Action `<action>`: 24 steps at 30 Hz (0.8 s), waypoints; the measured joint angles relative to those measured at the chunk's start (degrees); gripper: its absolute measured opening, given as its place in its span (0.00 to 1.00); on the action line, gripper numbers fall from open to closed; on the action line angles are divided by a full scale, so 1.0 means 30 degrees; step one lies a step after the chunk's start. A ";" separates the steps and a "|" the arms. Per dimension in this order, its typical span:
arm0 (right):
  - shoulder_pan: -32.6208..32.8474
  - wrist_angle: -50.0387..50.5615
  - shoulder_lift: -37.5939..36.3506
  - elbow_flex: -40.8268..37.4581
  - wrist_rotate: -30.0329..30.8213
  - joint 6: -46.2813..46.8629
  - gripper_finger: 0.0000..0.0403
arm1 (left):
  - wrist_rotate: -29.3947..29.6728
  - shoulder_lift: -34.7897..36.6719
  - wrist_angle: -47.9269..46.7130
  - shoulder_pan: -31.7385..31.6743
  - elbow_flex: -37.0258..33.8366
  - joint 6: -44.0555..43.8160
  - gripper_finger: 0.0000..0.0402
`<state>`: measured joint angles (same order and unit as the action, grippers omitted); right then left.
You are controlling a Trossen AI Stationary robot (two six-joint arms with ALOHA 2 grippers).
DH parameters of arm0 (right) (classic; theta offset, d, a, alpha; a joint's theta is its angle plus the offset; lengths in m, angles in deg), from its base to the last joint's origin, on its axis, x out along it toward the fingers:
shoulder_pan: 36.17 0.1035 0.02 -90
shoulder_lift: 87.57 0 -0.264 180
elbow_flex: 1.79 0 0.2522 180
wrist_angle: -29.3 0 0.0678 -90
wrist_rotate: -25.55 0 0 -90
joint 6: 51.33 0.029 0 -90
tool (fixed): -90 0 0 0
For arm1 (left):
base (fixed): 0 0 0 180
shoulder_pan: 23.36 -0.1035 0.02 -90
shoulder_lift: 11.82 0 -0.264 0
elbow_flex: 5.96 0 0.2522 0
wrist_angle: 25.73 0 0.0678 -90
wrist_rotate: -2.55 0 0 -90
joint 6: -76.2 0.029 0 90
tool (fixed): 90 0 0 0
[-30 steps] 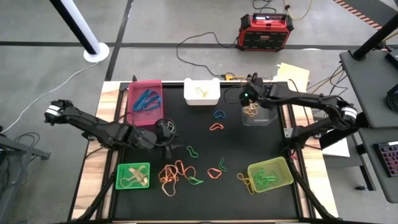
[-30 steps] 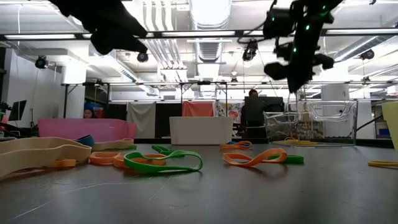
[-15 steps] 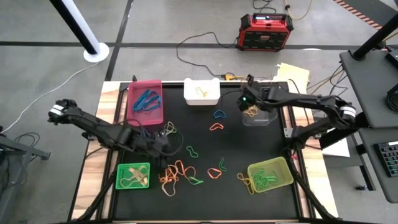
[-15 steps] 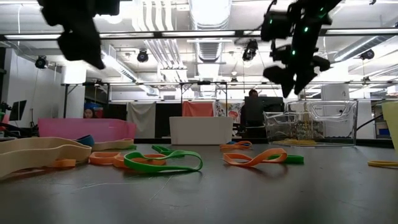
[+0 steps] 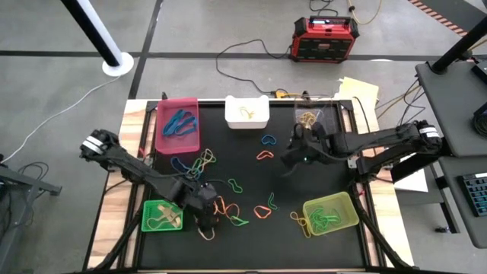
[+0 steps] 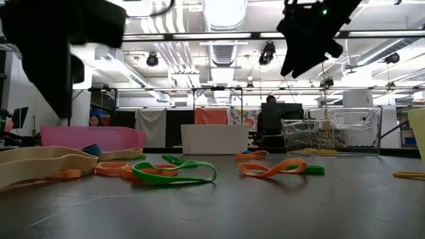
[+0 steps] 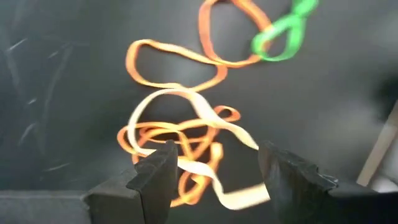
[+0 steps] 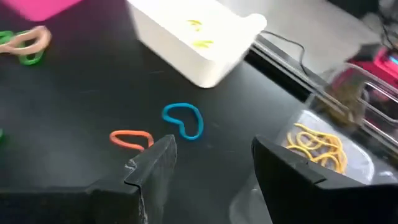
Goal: Sort rubber bands into baskets
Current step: Put the light yellow rubber band into the green bin
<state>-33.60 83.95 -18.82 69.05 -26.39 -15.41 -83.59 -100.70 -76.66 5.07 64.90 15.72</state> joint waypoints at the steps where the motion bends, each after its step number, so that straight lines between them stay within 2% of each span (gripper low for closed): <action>1: 0.0406 -0.0015 0.0033 0.0000 0.0350 0.0021 0.51 | 0.0057 -0.0409 -0.0344 -0.0025 0.0237 -0.0284 0.52; 5: 0.1491 -0.0008 0.0032 0.0000 0.1868 0.0364 0.51 | 0.0832 -0.2007 -0.1966 -0.0022 0.1249 -0.0766 0.52; 13: 0.1891 -0.0041 0.0037 0.0000 0.2028 0.0732 0.51 | 0.1858 -0.4439 -0.6953 -0.0051 0.3826 -0.1217 0.52; 24: 0.1891 -0.0256 0.0037 0.0000 0.2035 0.0802 0.51 | 0.1706 -0.5567 -0.6825 -0.0486 0.3987 -0.0388 0.52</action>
<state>-27.92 83.18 -18.71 69.05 -20.28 -13.00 -78.47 -117.40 -97.14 3.61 76.86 14.55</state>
